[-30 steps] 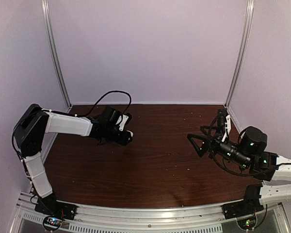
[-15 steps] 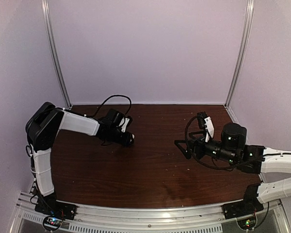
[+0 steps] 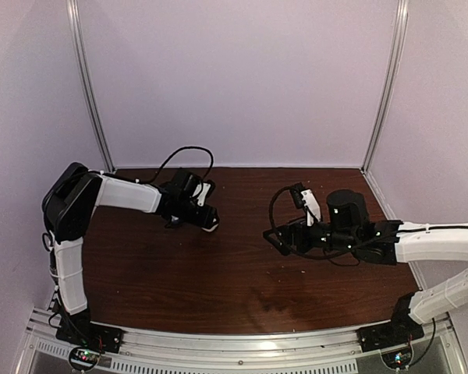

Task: Insert the wireless bluetooth earbuds into the charging case
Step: Place the charging case with the earbuds at the center of the board, then reset both arms

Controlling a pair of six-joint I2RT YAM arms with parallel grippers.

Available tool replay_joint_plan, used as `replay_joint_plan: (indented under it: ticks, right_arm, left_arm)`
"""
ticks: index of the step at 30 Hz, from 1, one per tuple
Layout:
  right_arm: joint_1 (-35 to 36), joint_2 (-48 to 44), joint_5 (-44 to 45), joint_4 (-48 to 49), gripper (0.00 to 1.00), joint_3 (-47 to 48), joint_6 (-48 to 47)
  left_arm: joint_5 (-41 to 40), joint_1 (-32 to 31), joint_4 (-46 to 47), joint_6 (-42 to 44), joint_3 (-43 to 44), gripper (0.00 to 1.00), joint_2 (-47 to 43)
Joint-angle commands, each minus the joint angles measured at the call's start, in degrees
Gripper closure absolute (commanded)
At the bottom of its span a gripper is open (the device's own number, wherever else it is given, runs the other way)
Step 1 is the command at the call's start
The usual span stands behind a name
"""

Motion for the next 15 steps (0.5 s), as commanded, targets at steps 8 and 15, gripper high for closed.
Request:
replay_joint_plan:
  ticks: [8,15]
  right_arm:
    - [-6.7,3.4,-3.6,-1.6,0.00,3.9,3.5]
    - [-14.5,4.8,-1.0,-2.6,0.00,5.6,5.1]
  left_arm:
    - [2.6,0.6,-3.1,0.9,1.9,0.02,-11.5]
    - [7.8,9.0,-2.0,-6.2,-3.3,0.02,-24.8]
